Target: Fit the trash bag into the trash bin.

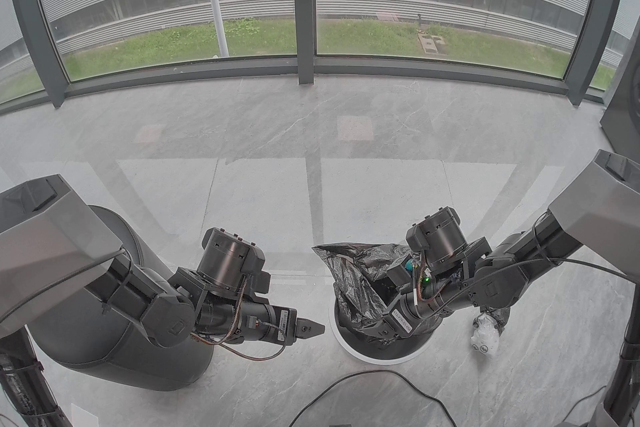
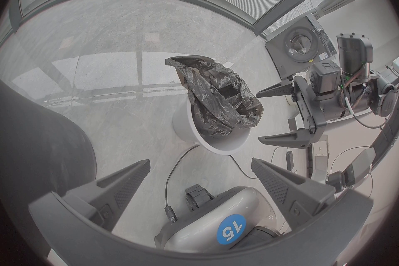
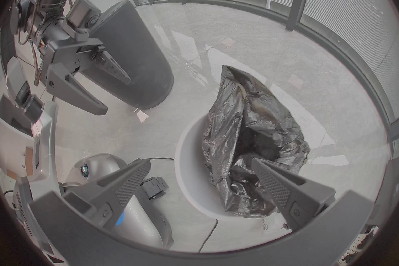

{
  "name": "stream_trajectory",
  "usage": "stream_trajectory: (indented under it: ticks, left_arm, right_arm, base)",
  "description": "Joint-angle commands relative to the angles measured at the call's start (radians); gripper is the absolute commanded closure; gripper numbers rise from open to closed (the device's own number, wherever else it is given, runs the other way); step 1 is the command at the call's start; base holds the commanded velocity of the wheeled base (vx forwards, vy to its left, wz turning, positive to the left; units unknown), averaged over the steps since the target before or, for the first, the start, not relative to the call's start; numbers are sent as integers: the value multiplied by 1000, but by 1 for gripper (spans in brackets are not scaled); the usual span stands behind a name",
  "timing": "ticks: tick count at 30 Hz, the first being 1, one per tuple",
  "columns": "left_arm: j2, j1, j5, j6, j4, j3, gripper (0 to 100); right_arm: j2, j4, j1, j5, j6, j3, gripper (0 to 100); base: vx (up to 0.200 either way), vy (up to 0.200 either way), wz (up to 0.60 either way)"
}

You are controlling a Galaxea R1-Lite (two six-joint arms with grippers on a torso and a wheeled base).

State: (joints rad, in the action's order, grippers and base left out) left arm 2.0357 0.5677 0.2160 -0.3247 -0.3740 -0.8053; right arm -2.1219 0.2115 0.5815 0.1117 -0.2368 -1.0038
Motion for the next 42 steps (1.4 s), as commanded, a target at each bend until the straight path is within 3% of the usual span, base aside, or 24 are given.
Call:
stream_trajectory:
  ticks: [1,42]
  left_arm:
    - [9,1,-1,-7,-2,8,0]
    - [24,-12,-27,-7,-3,-2,0]
  right_arm:
    - [-43,-1,0,5,-1,1,0]
    - [-240,-9,-81,-7,-1,-145,0]
  base:
    - [0,0,0]
    - [0,0,0]
